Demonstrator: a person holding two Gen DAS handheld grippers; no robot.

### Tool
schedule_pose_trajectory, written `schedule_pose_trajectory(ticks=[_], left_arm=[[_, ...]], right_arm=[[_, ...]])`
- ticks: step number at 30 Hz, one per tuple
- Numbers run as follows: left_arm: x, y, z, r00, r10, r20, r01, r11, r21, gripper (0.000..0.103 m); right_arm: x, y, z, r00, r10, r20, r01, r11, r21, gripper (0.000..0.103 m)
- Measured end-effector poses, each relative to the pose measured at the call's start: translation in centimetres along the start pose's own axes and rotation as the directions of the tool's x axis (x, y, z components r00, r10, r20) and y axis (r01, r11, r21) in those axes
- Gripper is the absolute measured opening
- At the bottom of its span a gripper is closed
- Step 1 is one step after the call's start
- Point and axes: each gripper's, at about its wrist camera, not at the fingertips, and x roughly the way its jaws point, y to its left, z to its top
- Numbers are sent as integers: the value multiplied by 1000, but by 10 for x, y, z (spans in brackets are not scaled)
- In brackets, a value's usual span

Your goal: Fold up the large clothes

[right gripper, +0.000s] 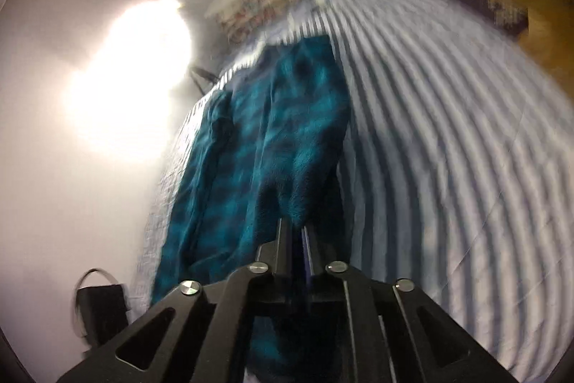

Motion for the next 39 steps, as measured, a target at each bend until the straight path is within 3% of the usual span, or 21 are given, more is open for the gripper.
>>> schedule_pose_trajectory(ticks=[2, 4, 7, 10, 13, 15, 16, 17, 18, 21, 22, 23, 24, 25, 26, 28, 31, 33, 34, 39], left_arm=[[1, 4, 8, 1000, -20, 13, 21, 999, -38, 41], [7, 1, 12, 999, -44, 4, 44, 997, -59, 51], [22, -11, 11, 997, -71, -31, 69, 997, -46, 52], [38, -28, 2, 996, -62, -58, 62, 998, 6, 51], [37, -45, -7, 1000, 5, -19, -3, 995, 104, 52], [44, -56, -7, 995, 99, 24, -102, 972, 210, 51], [49, -61, -7, 988, 150, 42, -156, 951, 266, 48], [56, -62, -6, 986, 163, 28, -164, 940, 300, 22], [61, -59, -5, 987, 161, 5, -155, 944, 292, 8], [55, -51, 1, 997, 61, -41, -51, 978, 201, 5], [49, -49, 2, 998, -9, -56, 17, 988, 155, 4], [42, -44, 5, 986, -144, -83, 148, 987, 55, 4], [35, -39, 7, 958, -269, -99, 266, 963, -49, 4], [29, -33, 9, 921, -379, -93, 365, 921, -139, 4], [24, -32, 12, 914, -398, -85, 383, 911, -150, 4], [17, -28, 17, 936, -344, -80, 336, 936, -102, 4], [23, -5, 23, 984, -160, -78, 153, 985, -80, 4], [33, 8, 20, 987, -93, -132, 82, 993, -87, 9], [37, 13, 19, 988, -61, -143, 50, 995, -82, 17], [22, 12, 21, 997, -22, -80, 19, 999, -37, 18]], right_arm=[[3, -2, -6, 999, -37, -20, 36, 999, -21, 28], [0, -4, -10, 999, -30, -31, 29, 999, -26, 31], [-9, -11, -19, 999, 0, -42, -1, 1000, -5, 40], [-10, -15, -24, 998, 1, -65, 0, 1000, 2, 40], [-13, -18, -36, 995, 19, -95, -17, 1000, 18, 40], [-11, -11, -43, 993, 14, -120, -15, 1000, 0, 38], [-8, -9, -45, 991, 5, -131, -6, 1000, -10, 34], [-6, -5, -48, 989, 3, -147, -6, 1000, -21, 30], [-5, -2, -51, 987, 17, -157, -21, 1000, -23, 30], [-9, 8, -50, 984, 112, -140, -114, 993, -8, 30], [-16, 12, -49, 979, 168, -115, -169, 986, -6, 30], [-22, 14, -46, 974, 206, -91, -208, 978, -6, 30], [-34, 15, -43, 966, 252, -52, -253, 967, -8, 31], [-39, 16, -42, 965, 259, -30, -260, 966, -12, 37], [-47, 15, -40, 969, 248, 7, -248, 969, -20, 43], [-55, 9, -39, 982, 183, 57, -181, 983, -27, 52], [-45, 1, -41, 994, 107, 31, -106, 994, -20, 54], [-35, -3, -44, 997, 82, -3, -82, 996, -16, 53], [-31, -4, -46, 997, 74, -19, -75, 997, -20, 53], [-4, -4, -59, 991, 80, -107, -83, 996, -23, 51]])
